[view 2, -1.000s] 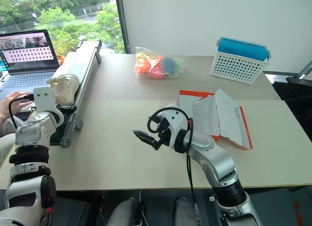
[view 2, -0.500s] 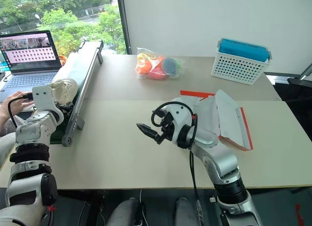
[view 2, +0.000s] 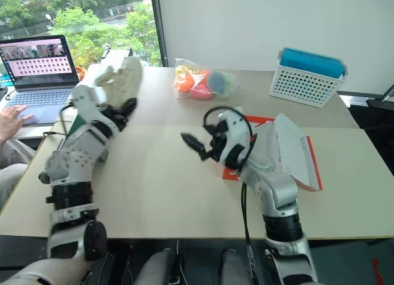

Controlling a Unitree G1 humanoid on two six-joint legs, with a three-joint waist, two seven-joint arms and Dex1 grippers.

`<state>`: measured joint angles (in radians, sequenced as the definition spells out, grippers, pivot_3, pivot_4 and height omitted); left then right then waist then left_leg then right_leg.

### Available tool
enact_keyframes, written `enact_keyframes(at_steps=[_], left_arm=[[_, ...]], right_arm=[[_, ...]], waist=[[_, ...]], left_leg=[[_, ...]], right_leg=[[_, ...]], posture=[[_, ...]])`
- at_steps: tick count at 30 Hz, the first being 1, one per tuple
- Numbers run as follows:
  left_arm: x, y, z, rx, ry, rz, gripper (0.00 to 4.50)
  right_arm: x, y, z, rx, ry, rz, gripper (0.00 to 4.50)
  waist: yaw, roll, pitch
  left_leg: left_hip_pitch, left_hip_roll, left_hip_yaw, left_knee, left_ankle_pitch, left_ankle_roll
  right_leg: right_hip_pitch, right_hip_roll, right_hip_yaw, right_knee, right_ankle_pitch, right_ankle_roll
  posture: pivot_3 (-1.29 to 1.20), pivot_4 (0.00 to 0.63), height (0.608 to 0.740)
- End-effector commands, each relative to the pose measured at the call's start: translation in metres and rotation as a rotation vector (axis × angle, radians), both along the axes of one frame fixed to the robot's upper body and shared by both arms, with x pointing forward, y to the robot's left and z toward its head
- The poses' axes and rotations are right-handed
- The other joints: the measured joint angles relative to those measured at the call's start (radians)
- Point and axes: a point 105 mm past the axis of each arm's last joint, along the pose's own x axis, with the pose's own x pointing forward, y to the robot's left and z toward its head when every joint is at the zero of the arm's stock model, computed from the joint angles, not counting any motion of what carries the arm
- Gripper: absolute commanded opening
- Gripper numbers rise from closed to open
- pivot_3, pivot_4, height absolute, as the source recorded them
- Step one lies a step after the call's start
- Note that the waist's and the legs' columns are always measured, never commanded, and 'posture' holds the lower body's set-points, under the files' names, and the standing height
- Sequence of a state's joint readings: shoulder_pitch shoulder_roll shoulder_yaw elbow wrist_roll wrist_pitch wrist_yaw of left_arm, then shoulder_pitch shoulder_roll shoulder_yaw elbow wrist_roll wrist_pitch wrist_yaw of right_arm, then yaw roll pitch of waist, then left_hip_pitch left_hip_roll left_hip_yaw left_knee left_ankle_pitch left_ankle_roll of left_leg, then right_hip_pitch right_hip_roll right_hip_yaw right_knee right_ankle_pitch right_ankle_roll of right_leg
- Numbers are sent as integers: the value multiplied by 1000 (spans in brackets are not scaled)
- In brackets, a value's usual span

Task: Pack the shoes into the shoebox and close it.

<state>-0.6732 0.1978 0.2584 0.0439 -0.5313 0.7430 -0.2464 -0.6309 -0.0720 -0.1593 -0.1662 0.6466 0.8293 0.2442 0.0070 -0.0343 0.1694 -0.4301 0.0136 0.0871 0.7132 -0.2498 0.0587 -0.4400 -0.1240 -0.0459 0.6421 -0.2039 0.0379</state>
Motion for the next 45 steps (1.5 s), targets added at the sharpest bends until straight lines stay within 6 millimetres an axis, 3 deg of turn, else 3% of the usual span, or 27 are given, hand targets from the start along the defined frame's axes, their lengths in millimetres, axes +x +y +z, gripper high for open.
enact_keyframes(at_steps=[1, 4, 7, 16, 23, 27, 35, 37, 45], left_arm=[[-23, -50, -1, 63, -34, -173, 2850], [-39, -79, 0, 67, -51, -286, 2850], [-44, -88, 3, 62, -62, -318, 2850], [-32, -80, 13, 61, -80, -280, 2850], [-33, -82, 13, 75, -90, -291, 2850], [-35, -86, 12, 74, -88, -300, 2842], [-40, -94, 8, 75, -80, -336, 2842], [-39, -95, 8, 83, -81, -336, 2842], [-39, -99, 3, 216, -144, -339, 2842]], right_arm=[[13, -12, 15, 199, 130, -6, 4500], [18, -10, 13, 191, 182, -6, 4500], [19, -9, 15, 192, 196, -9, 4500], [22, -17, -8, 124, 262, -74, 4500], [21, -18, -4, 168, 257, -70, 4500], [20, -18, 0, 216, 258, -74, 3468], [19, -14, 4, 245, 257, -67, 793], [20, -15, 4, 245, 262, -84, 493], [22, -23, 9, 264, 245, -139, 493]], waist=[[-5, 0, 0], [-13, 0, 0], [-22, 1, 0], [-22, 1, 0], [-22, 1, 0], [-21, 1, 0], [-21, 1, 0], [-21, 1, 0], [-21, 1, 0]], left_leg=[[0, 0, 0, -1, 0, 0], [0, 0, 0, -1, 0, 0], [-1, 0, 0, -1, 0, 1], [-1, 0, 0, -1, -3, 6], [-1, 0, 0, -1, -3, 5], [-1, 0, 0, -1, -3, 5], [-1, 0, 0, -1, -3, 5], [-1, 0, 0, -1, -3, 5], [-1, 0, 0, -1, -3, 6]], right_leg=[[0, 0, 0, 1, 0, 0], [-1, 1, 0, 3, 0, 0], [-2, 1, 1, 3, 0, 0], [-1, 2, 2, 2, 0, 0], [-1, 2, 2, 2, 0, 0], [-1, 3, 2, 0, 0, 0], [-1, 2, 2, 0, 0, 0], [-1, 3, 2, 0, 0, 0], [-1, 3, 2, 0, 0, 0]], posture=[[0, 150, 705], [0, 150, 705], [0, 150, 705], [0, 150, 705], [0, 150, 705], [0, 150, 705], [0, 150, 705], [0, 150, 705], [0, 150, 705]])
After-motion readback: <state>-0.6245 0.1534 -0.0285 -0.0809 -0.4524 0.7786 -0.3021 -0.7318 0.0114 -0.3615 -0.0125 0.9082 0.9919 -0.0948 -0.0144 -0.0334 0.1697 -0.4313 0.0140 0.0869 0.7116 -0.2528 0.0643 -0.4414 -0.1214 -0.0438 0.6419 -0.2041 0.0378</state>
